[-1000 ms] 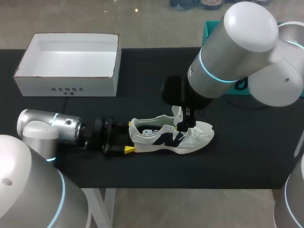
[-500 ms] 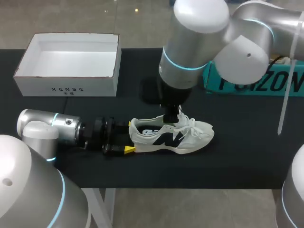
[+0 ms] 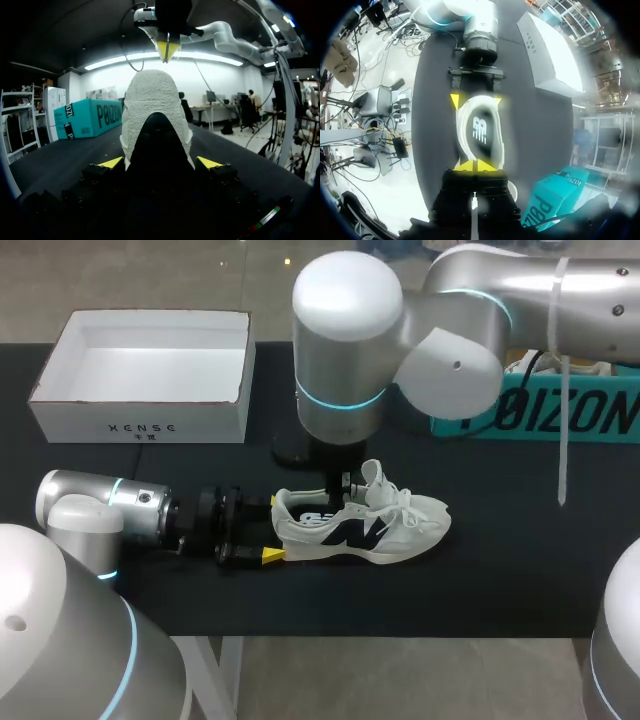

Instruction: Take the shoe out of the shoebox, open the shoe tongue, remove and reinsert the insole, then place the shoe into the shoebox

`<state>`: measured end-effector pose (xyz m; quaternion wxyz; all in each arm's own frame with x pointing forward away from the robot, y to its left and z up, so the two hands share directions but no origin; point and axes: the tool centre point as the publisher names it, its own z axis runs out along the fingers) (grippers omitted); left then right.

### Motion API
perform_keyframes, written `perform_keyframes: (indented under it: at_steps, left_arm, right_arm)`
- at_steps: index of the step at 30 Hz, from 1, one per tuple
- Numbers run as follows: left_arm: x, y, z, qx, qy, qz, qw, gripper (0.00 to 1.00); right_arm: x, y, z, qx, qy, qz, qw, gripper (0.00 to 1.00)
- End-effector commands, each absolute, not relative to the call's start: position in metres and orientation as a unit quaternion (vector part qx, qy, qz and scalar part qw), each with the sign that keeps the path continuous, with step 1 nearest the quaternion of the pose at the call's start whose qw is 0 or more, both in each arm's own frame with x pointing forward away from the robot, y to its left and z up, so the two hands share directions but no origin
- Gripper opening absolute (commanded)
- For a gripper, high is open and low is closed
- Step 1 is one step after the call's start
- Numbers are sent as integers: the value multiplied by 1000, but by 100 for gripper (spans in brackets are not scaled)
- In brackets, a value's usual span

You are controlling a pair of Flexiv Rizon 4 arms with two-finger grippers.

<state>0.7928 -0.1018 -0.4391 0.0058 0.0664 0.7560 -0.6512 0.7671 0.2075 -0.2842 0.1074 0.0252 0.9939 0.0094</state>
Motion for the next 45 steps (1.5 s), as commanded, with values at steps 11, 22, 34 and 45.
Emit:
perform_keyframes:
  at_steps: [11,22,34,45]
  left_arm:
    - [793,-102,-443,66,757,-651,6,0]
    - [793,-102,-443,66,757,-651,6,0]
    - [793,-102,-443,66,757,-651,6,0]
    - [793,-102,-443,66,757,-651,6,0]
  right_arm:
    - [780,209,-319,44,993,-18,112,0]
    - [802,201,-343,56,991,-41,116,0]
    - [829,183,-364,83,988,-74,109,0]
    - [837,179,-379,78,990,-85,81,0]
